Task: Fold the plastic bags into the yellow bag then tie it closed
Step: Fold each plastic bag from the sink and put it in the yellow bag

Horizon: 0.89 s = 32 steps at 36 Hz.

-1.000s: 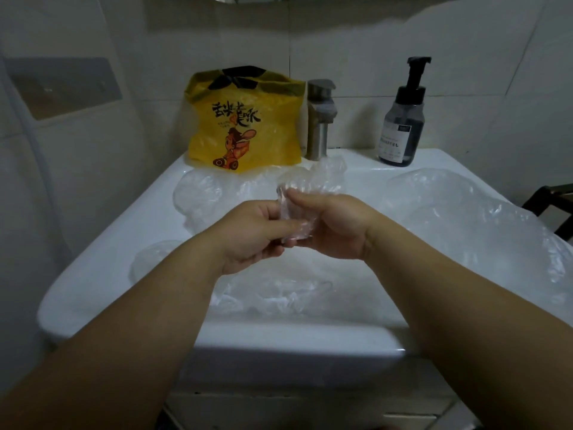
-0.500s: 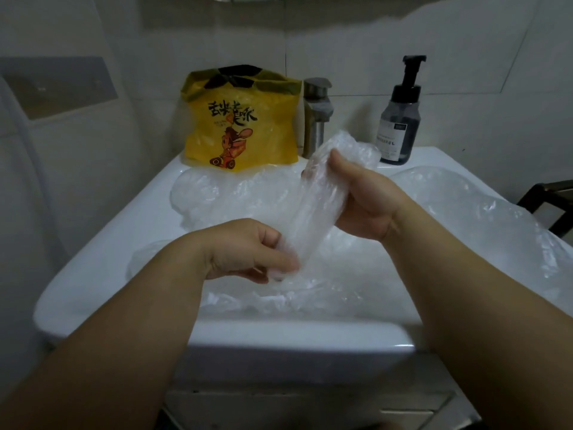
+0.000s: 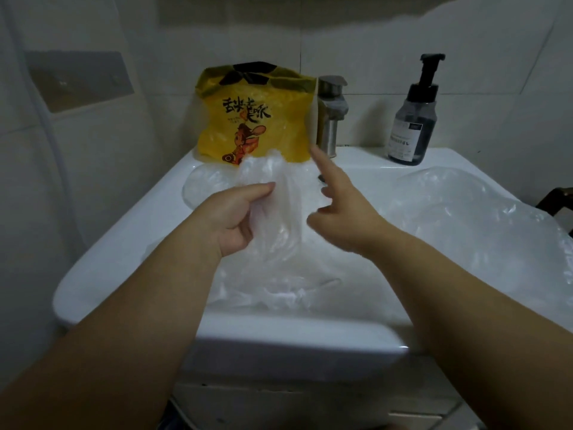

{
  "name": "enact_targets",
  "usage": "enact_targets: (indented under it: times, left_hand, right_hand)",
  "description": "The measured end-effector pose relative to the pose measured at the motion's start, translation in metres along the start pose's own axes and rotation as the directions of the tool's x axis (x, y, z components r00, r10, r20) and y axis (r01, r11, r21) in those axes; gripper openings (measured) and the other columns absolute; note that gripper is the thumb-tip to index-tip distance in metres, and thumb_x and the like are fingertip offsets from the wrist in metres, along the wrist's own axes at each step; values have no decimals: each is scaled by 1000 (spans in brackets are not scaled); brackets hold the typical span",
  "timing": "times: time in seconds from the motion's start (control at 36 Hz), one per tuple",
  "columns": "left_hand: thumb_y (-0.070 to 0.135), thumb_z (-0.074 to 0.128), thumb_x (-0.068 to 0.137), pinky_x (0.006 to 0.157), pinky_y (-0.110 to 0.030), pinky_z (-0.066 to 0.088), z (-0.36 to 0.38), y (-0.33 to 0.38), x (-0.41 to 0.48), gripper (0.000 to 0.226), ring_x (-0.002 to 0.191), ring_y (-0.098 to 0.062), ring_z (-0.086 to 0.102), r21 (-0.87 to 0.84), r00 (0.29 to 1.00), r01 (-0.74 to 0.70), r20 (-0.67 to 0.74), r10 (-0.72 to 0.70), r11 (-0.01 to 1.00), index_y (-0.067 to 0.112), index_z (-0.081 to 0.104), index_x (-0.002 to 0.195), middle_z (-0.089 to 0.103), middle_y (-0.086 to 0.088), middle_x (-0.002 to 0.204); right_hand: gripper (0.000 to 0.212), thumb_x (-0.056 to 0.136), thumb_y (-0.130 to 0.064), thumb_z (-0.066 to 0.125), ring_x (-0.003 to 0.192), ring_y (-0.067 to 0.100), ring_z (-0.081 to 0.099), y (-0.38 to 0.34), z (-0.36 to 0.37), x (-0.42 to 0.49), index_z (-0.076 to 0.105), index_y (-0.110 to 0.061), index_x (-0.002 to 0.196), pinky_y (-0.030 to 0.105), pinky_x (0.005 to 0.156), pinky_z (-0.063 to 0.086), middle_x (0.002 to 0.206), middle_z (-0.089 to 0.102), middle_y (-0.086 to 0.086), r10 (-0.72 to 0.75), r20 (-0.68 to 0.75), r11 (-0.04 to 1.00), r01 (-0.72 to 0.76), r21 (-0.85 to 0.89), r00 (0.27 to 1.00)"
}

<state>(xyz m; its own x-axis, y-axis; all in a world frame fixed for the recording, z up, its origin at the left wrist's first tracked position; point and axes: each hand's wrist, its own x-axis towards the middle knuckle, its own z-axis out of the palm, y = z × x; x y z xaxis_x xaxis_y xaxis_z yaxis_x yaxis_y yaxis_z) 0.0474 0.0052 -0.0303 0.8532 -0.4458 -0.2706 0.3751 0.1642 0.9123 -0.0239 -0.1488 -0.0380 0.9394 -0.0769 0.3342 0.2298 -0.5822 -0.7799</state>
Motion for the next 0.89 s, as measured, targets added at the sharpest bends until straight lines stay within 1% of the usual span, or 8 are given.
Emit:
enact_targets:
  times: [0.06,0.14,0.25,0.42,0.61,0.75,0.81,0.89]
  left_hand:
    - [16,59,94,90,-35,55,-1,-2,2,32,105,-23,67,-3,999,41,-4,-41,999,4,63,123,69,-11,116]
    - [14,56,95,78,-31,57,-2,-3,2,31,94,-23,68,0,998,64,24,-64,998,3,62,124,71,-12,105]
    - [12,57,94,60,-22,58,-5,-1,3,26,79,-17,71,28,998,58,7,-58,998,1,67,116,73,-12,96]
    - [-22,51,80,70,-23,59,-4,-3,9,46,99,-25,69,73,997,-76,27,74,994,-6,57,123,68,-20,115]
    - [-21,37,87,78,-26,58,4,-11,-1,57,107,-19,66,329,950,-165,305,61,930,15,59,125,67,-8,119]
    - [-21,38,88,78,-27,59,6,-10,-7,55,99,-16,67,295,919,-149,394,22,944,18,59,120,67,-7,114]
    - [-20,38,89,76,-27,59,5,-10,-7,54,97,-15,68,287,914,-138,407,10,948,18,59,120,67,-7,112]
    - [-20,37,89,71,-26,59,3,-8,-8,52,100,-19,67,294,913,-129,408,-2,947,17,59,120,66,-10,114]
  right_hand:
    - [91,81,-4,68,144,13,17,2,6,-1,16,-47,143,38,109,37,158,13,-4,-134,47,986,138,-88,990]
    - [66,76,-3,74,140,21,29,1,17,4,53,-37,128,34,103,40,150,37,9,-317,67,923,324,-209,946]
    - [18,73,-9,71,78,23,61,-3,23,4,76,-8,90,20,75,42,94,73,8,-467,33,855,461,-236,884]
    - [11,90,-30,63,80,-3,62,-9,10,0,68,-22,95,13,75,48,86,67,-14,-134,82,991,133,19,988]
    - [40,89,-32,65,68,25,51,-10,9,5,58,7,85,36,62,43,76,57,20,-60,-184,998,61,1,981]
    - [28,84,-40,68,84,22,55,-6,8,8,56,-14,80,31,70,45,95,57,10,-8,-279,994,-23,-109,960]
    - [30,80,-42,71,94,20,56,-5,7,9,50,-23,90,30,77,51,107,53,5,115,-274,993,-121,-7,955]
    - [78,74,-43,77,102,24,61,-6,0,10,35,-16,133,36,82,56,123,49,4,421,-49,856,-379,350,906]
